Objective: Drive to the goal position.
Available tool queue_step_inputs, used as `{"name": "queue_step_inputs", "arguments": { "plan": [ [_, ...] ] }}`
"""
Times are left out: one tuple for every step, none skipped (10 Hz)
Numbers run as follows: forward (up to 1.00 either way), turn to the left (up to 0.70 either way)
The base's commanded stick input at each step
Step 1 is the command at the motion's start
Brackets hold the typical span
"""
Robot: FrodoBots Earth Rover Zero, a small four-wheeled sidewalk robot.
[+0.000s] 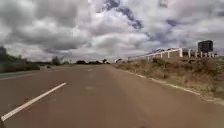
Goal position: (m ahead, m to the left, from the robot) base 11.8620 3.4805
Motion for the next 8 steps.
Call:
{"name": "queue_step_inputs", "arguments": {
  "plan": [
    [0.85, 0.00],
    [0.85, 0.00],
    [0.85, 0.00],
    [0.85, 0.00],
    [0.85, 0.00],
    [0.85, 0.00],
    [0.85, 0.00],
    [0.85, 0.00]
  ]
}}
